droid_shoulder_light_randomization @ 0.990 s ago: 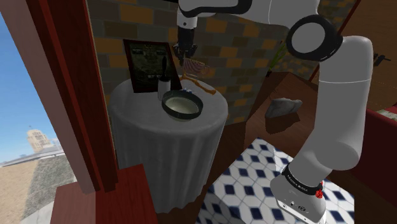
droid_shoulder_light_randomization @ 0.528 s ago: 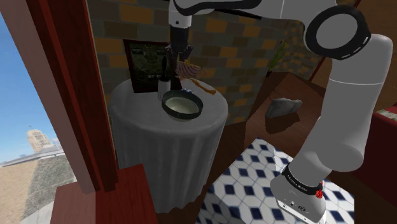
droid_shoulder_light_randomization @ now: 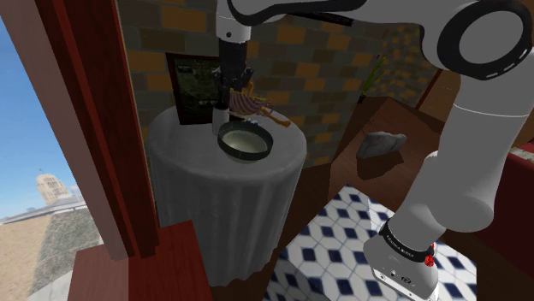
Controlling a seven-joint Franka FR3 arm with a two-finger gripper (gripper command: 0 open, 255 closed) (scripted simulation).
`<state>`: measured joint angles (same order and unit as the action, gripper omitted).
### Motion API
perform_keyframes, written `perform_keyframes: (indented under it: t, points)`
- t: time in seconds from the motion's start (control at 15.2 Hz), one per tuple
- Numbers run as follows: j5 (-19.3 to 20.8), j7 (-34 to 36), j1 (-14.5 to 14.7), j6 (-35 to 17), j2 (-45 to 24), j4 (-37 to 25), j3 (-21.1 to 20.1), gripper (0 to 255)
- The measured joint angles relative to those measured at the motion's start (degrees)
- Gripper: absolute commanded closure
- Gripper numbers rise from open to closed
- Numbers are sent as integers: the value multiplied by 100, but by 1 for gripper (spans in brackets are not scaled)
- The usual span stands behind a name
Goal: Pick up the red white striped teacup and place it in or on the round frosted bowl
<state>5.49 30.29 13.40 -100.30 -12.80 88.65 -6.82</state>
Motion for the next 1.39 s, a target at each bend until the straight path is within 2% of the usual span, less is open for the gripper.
perform_keyframes:
  t: [0.92, 1.32, 1.39]
  points:
    - [41, 100, -3, -1020, -109, 915, 8, 255]
    - [42, 111, -1, -1082, -101, 987, 6, 255]
    - [42, 111, -1, -1083, -100, 987, 6, 0]
